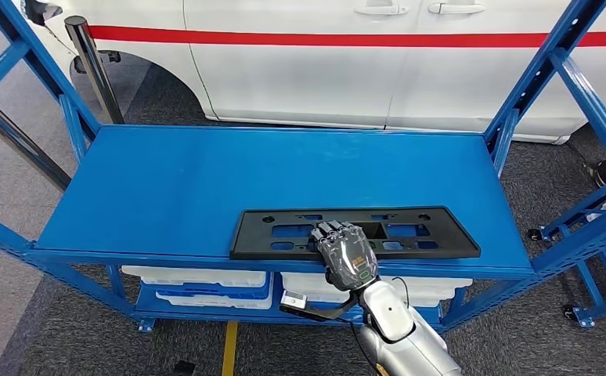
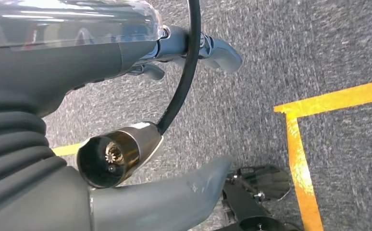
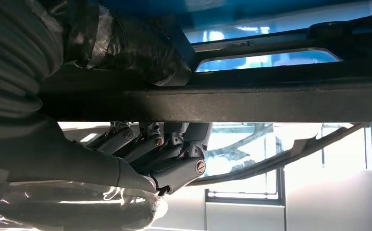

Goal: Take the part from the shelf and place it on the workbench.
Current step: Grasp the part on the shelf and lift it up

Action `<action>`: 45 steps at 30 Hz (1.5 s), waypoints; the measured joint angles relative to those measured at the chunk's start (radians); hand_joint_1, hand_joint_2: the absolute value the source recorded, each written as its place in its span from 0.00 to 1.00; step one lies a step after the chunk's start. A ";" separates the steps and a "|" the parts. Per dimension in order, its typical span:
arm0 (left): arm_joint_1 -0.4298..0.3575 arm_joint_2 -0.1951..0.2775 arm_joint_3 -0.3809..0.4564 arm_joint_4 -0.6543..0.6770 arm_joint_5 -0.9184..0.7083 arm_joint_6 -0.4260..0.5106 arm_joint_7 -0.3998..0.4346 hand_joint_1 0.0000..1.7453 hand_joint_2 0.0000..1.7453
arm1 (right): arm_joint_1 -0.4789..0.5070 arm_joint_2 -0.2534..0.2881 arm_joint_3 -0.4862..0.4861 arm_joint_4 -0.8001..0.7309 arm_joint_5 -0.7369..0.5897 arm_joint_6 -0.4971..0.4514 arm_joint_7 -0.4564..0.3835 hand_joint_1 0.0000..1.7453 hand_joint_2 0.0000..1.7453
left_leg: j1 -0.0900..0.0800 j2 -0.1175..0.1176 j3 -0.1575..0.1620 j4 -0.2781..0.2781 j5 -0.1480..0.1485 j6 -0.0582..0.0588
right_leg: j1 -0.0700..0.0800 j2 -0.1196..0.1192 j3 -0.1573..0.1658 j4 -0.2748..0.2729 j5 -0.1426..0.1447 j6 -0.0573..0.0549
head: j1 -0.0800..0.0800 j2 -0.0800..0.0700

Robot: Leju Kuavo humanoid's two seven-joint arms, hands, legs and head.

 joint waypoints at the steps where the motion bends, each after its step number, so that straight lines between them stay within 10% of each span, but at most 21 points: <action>1: 0.000 0.000 0.000 0.000 0.000 0.002 -0.001 0.00 1.00 | 0.002 -0.001 -0.002 -0.004 0.006 -0.003 0.000 1.00 1.00 | 0.000 0.000 0.000 0.000 0.000 0.000 | 0.000 0.000 0.000 0.000 0.000 0.000 | 0.000 0.000; 25: -0.008 -0.005 0.000 0.000 -0.064 0.024 0.020 0.00 1.00 | 0.121 -0.039 -0.029 -0.591 0.238 -0.082 -0.055 1.00 1.00 | 0.000 0.000 0.000 0.000 -0.001 -0.001 | 0.000 0.000 0.000 0.000 0.000 0.000 | 0.000 0.000; 45: -0.009 -0.005 0.002 0.000 -0.079 0.024 0.025 0.00 1.00 | 0.162 -0.040 -0.029 -0.670 0.232 -0.082 -0.076 1.00 1.00 | 0.000 0.000 0.000 0.000 -0.001 -0.001 | 0.000 0.000 0.000 0.000 0.000 0.000 | 0.000 0.000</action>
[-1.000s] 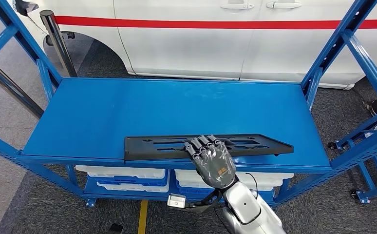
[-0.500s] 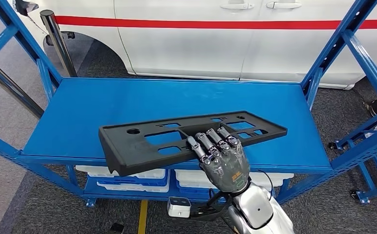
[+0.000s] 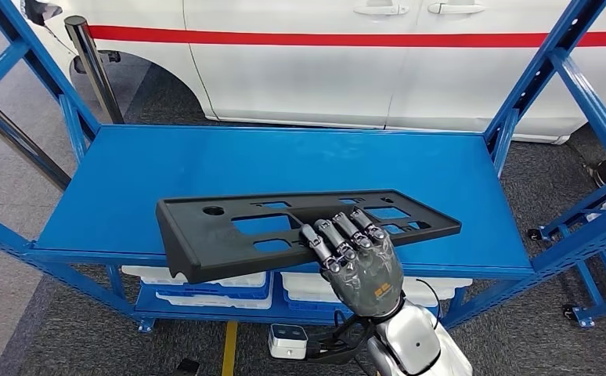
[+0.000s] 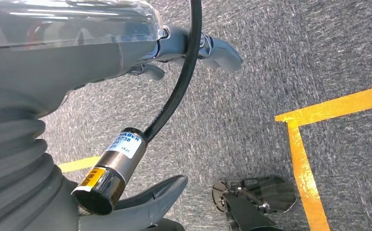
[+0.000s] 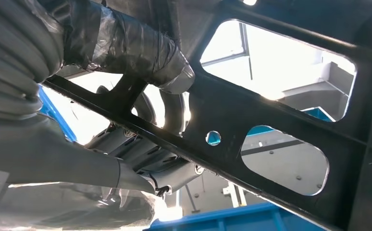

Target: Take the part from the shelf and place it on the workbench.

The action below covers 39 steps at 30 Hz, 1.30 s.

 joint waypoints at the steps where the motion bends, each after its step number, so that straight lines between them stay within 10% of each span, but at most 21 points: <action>1: 0.000 0.000 0.000 0.000 -0.002 0.000 0.000 0.00 1.00 | 0.001 0.000 0.000 -0.002 -0.001 0.000 -0.004 1.00 1.00 | 0.000 0.000 0.000 0.000 0.000 0.000 | 0.000 0.000 0.000 0.000 0.000 0.000 | 0.000 0.000; 17: 0.000 0.000 0.005 0.000 -0.010 -0.023 -0.010 0.00 1.00 | 0.016 0.016 -0.027 -0.022 -0.015 0.000 -0.062 1.00 1.00 | -0.003 0.000 -0.001 0.004 -0.002 0.003 | -0.004 0.000 0.000 -0.001 0.001 0.003 | 0.000 0.000; 24: -0.001 0.000 0.009 0.000 -0.014 -0.024 -0.009 0.00 1.00 | 0.024 0.033 -0.055 -0.027 -0.020 0.000 -0.092 1.00 1.00 | -0.005 0.001 -0.003 0.003 0.007 0.020 | -0.008 0.000 0.001 -0.002 0.006 0.021 | 0.000 0.000; 31: -0.003 -0.002 0.009 0.000 -0.025 -0.025 -0.009 0.00 1.00 | 0.033 0.036 -0.078 -0.033 -0.029 0.000 -0.112 1.00 1.00 | 0.003 0.009 -0.019 -0.007 0.029 0.036 | -0.016 -0.004 -0.093 0.270 -0.154 0.039 | 0.001 0.000; 35: -0.004 -0.003 0.010 0.000 -0.027 -0.026 -0.008 0.00 1.00 | 0.035 0.039 -0.084 -0.035 -0.031 0.000 -0.123 1.00 1.00 | 0.005 0.008 -0.038 0.017 0.029 0.023 | -0.023 -0.005 0.037 0.061 -0.065 0.040 | 0.001 0.000; 39: -0.004 -0.004 0.011 0.000 -0.028 -0.026 -0.006 0.00 1.00 | 0.036 0.047 -0.094 -0.038 -0.034 0.000 -0.137 1.00 1.00 | 0.004 0.006 -0.048 0.022 0.042 -0.008 | -0.015 -0.003 0.047 0.015 -0.046 0.015 | 0.001 0.000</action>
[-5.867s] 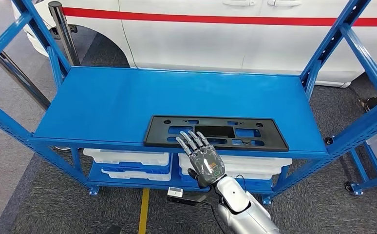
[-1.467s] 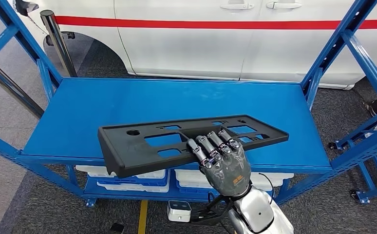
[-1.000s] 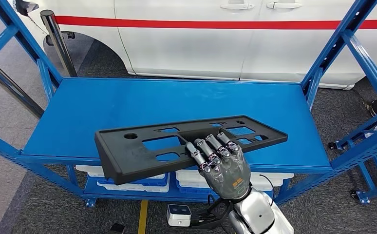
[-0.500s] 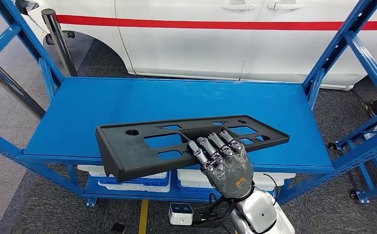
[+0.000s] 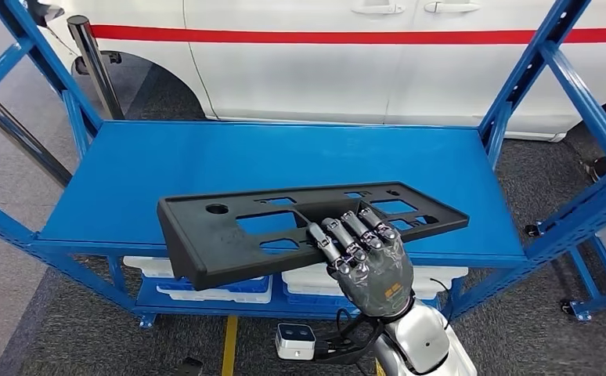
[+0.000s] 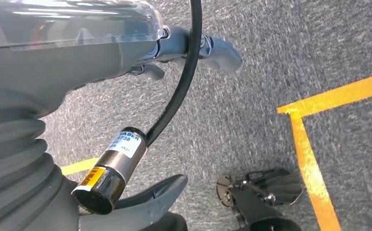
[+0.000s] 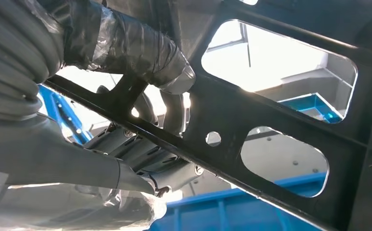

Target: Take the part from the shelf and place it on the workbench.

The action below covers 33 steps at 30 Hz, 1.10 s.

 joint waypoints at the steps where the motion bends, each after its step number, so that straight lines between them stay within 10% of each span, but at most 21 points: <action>1: 0.000 0.000 0.001 0.000 0.000 0.000 0.001 0.00 1.00 | 0.000 0.002 -0.001 0.000 0.000 0.000 -0.003 1.00 1.00 | 0.001 0.000 -0.006 0.004 -0.006 -0.007 | -0.002 -0.001 -0.005 -0.003 0.006 -0.009 | 0.000 0.000; 7: 0.000 0.000 0.006 0.000 0.000 0.000 0.004 0.00 1.00 | 0.001 0.013 -0.004 0.000 -0.001 0.000 -0.009 1.00 1.00 | 0.008 -0.001 -0.080 0.268 -0.185 -0.031 | -0.002 -0.008 -0.062 -0.007 0.054 -0.035 | -0.002 0.000; 12: -0.008 0.000 0.006 0.000 -0.002 0.000 0.005 0.00 1.00 | 0.001 0.018 -0.008 0.000 -0.003 0.000 -0.019 1.00 1.00 | 0.002 -0.002 0.112 0.016 -0.107 -0.014 | 0.001 -0.007 -0.102 0.002 0.089 -0.020 | -0.002 0.000; 14: -0.011 0.000 0.008 0.000 -0.003 0.000 0.005 0.00 1.00 | 0.001 0.023 -0.011 0.000 -0.005 0.000 -0.027 1.00 1.00 | -0.004 -0.004 0.131 -0.029 -0.107 -0.005 | 0.001 -0.008 -0.104 -0.003 0.105 -0.007 | -0.002 0.000; 17: -0.011 0.000 0.012 0.000 -0.004 0.000 0.006 0.00 1.00 | 0.003 0.027 -0.017 0.000 -0.008 0.000 -0.040 1.00 1.00 | 0.002 0.001 0.111 -0.038 -0.075 0.017 | 0.001 -0.006 -0.115 0.003 0.095 0.010 | -0.003 0.000; 22: -0.011 0.000 0.014 0.000 -0.014 -0.001 0.006 0.00 1.00 | 0.010 0.029 -0.035 0.000 -0.017 0.000 -0.062 1.00 1.00 | 0.003 0.007 0.040 -0.035 -0.018 0.034 | 0.000 -0.006 -0.169 0.248 -0.092 0.020 | -0.001 0.000; 24: -0.010 0.000 0.015 0.000 -0.016 -0.001 0.006 0.00 1.00 | 0.013 0.030 -0.041 0.000 -0.018 0.000 -0.068 1.00 1.00 | 0.002 0.008 0.008 -0.025 -0.002 0.030 | 0.000 -0.006 -0.122 0.238 -0.054 0.020 | -0.001 0.000; 28: -0.010 -0.001 0.015 0.000 -0.017 -0.002 0.006 0.00 1.00 | 0.014 0.036 -0.046 0.000 -0.019 0.000 -0.075 1.00 1.00 | 0.000 0.007 -0.030 -0.003 0.022 0.013 | 0.006 -0.006 0.048 0.007 -0.036 0.003 | -0.001 0.000; 31: -0.010 -0.001 0.016 0.000 -0.017 -0.002 0.006 0.00 1.00 | 0.014 0.040 -0.049 0.000 -0.020 0.000 -0.077 1.00 1.00 | 0.000 0.005 -0.036 -0.006 0.040 -0.005 | 0.007 -0.007 0.042 -0.018 -0.026 -0.016 | 0.000 0.000; 33: -0.008 -0.001 0.016 0.000 -0.017 -0.002 0.006 0.00 1.00 | 0.015 0.044 -0.052 0.001 -0.020 0.000 -0.078 1.00 1.00 | 0.001 0.002 -0.054 0.026 -0.008 -0.015 | 0.002 -0.010 0.020 -0.024 -0.002 -0.035 | -0.002 0.000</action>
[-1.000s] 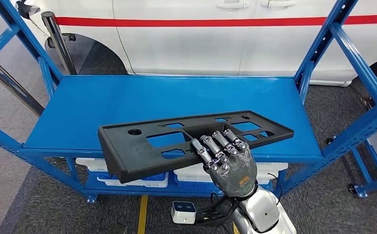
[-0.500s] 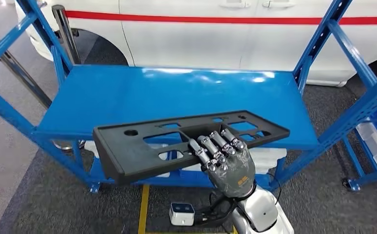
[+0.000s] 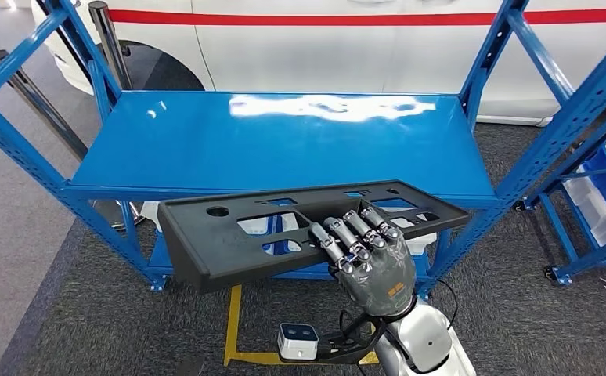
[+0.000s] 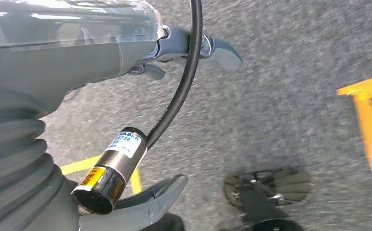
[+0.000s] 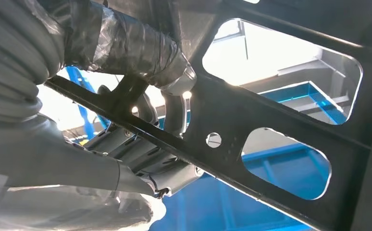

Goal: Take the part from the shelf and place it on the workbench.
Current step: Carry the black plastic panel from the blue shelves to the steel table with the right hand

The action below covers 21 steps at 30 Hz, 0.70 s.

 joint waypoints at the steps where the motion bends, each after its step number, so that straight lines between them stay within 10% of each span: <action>1: 0.000 0.000 0.000 0.000 0.000 0.000 0.000 0.00 1.00 | 0.000 0.002 -0.001 0.000 0.000 0.000 0.000 1.00 1.00 | 0.003 -0.001 -0.013 0.042 -0.050 -0.004 | -0.001 -0.002 -0.013 -0.001 0.012 -0.006 | -0.001 0.000; 4: -0.001 0.000 0.000 0.000 0.000 0.000 0.000 0.00 1.00 | 0.001 0.005 -0.004 0.001 -0.002 0.000 -0.002 1.00 1.00 | 0.006 -0.001 -0.042 0.212 -0.156 -0.015 | 0.000 -0.002 -0.059 0.003 0.047 -0.008 | -0.002 0.000; 6: -0.001 0.000 0.000 0.000 0.000 0.000 0.000 0.00 1.00 | 0.003 0.005 -0.006 0.004 -0.008 0.000 -0.012 1.00 1.00 | 0.008 -0.001 -0.008 0.230 -0.117 -0.018 | 0.000 -0.003 -0.093 0.010 0.069 -0.004 | -0.003 0.000; 10: -0.006 0.001 0.000 0.000 -0.004 0.001 0.000 0.00 1.00 | 0.005 0.011 -0.014 0.009 -0.022 0.000 -0.042 1.00 1.00 | 0.006 -0.004 0.180 -0.015 -0.094 -0.007 | 0.001 -0.003 -0.133 0.024 0.103 0.013 | -0.002 0.000; 13: -0.006 0.001 0.001 0.000 -0.010 0.001 -0.001 0.00 1.00 | 0.006 0.021 -0.026 0.010 -0.030 0.000 -0.071 1.00 1.00 | 0.000 -0.005 0.197 -0.068 -0.095 0.010 | 0.000 -0.001 -0.135 0.015 0.131 0.033 | -0.002 0.000; 15: -0.006 0.001 0.001 0.000 -0.014 0.001 0.000 0.00 1.00 | 0.009 0.024 -0.040 0.011 -0.035 0.000 -0.090 1.00 1.00 | 0.004 0.000 0.177 -0.075 -0.067 0.027 | 0.001 0.006 -0.153 0.038 0.095 0.043 | -0.002 0.000; 19: -0.005 0.001 0.005 0.000 -0.017 0.001 0.000 0.00 1.00 | 0.013 0.032 -0.071 0.013 -0.042 0.000 -0.125 1.00 1.00 | 0.001 0.005 0.107 -0.068 -0.013 0.042 | 0.000 0.009 -0.201 0.253 -0.081 0.047 | 0.000 0.000; 21: -0.004 0.001 0.008 0.000 -0.017 0.001 0.000 0.00 1.00 | 0.015 0.038 -0.086 0.017 -0.046 0.000 -0.140 1.00 1.00 | 0.000 0.005 0.068 -0.056 0.007 0.040 | 0.000 0.009 -0.173 0.290 -0.056 0.046 | 0.000 0.000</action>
